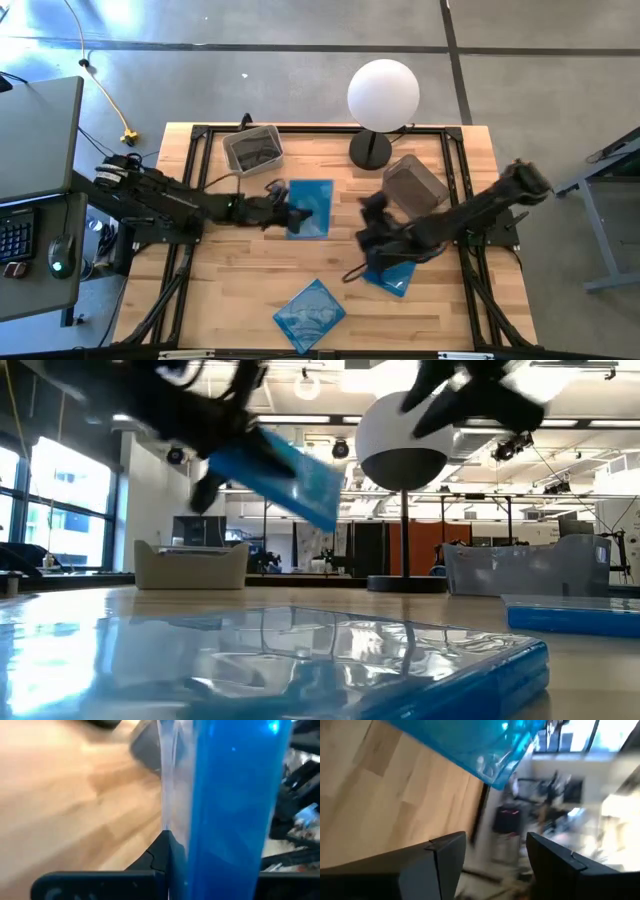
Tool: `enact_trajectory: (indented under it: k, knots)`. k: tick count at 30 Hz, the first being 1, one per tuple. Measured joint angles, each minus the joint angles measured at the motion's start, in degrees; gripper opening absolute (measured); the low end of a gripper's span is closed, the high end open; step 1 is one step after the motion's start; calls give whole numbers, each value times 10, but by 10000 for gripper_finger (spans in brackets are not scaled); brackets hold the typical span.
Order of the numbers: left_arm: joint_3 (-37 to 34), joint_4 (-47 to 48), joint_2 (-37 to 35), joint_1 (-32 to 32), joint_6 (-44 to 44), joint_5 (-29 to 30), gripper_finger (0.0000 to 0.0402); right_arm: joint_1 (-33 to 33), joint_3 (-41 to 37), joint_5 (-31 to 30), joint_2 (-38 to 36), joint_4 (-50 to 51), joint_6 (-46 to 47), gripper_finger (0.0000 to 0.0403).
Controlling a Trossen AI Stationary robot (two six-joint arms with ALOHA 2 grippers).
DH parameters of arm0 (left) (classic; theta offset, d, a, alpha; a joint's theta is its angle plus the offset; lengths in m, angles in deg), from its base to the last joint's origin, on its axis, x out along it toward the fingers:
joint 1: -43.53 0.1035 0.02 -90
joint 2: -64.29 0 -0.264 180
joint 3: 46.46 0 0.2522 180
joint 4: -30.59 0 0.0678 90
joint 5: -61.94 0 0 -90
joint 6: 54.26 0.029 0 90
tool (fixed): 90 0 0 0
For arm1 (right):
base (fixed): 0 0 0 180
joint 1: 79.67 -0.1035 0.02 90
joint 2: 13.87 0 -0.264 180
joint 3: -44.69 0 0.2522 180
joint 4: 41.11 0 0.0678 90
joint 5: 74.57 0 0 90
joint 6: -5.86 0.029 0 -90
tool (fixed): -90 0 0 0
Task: Pick & place jewel cases by type
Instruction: Put the left blue CD case into the gray bin
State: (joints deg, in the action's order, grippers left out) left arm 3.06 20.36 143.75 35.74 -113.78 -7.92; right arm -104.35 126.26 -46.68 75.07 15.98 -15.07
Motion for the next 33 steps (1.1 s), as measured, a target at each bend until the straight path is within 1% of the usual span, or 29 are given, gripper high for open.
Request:
enact_trajectory:
  k: [2, 4, 6, 9, 12, 14, 16, 19, 22, 24, 26, 28, 30, 31, 33]
  knots:
    - [40, 11, 14, 24, 51, -21, 25, -10, 0, 13, -41, 77, 127, 204]
    - [90, 19, 44, 45, 89, -53, 25, -23, 0, 39, -75, 158, 258, 204]
    - [138, 49, 78, 66, 130, -87, 25, -35, 0, 68, -101, 234, 378, 204]
    - [220, 87, 144, 95, 192, -160, 25, -56, 0, 117, -120, 338, 537, 204]
    - [312, 123, 211, 123, 281, -241, 25, -81, -1, 198, -124, 424, 670, 204]
    - [374, 157, 250, 138, 341, -281, 25, -99, -7, 256, -123, 452, 736, 204]
    - [438, 173, 282, 150, 399, -300, 25, -118, -24, 313, -123, 462, 778, 204]
    - [523, 186, 318, 165, 488, -297, 25, -146, -60, 379, -123, 462, 819, 204]
    - [594, 201, 356, 178, 603, -290, 25, -171, -101, 418, -122, 458, 859, 204]
    - [638, 214, 388, 186, 641, -302, 25, -186, -126, 427, -122, 456, 881, 204]
    - [671, 241, 411, 193, 653, -319, 25, -199, -147, 409, -122, 456, 885, 204]
    - [693, 260, 428, 196, 653, -319, 25, -208, -166, 354, -122, 458, 882, 204]
    - [701, 262, 437, 195, 654, -307, 25, -211, -183, 287, -122, 466, 881, 204]
    - [704, 256, 443, 195, 657, -297, 25, -210, -191, 268, -123, 466, 880, 204]
    - [705, 243, 448, 195, 675, -293, 25, -204, -206, 256, -127, 466, 869, 204]
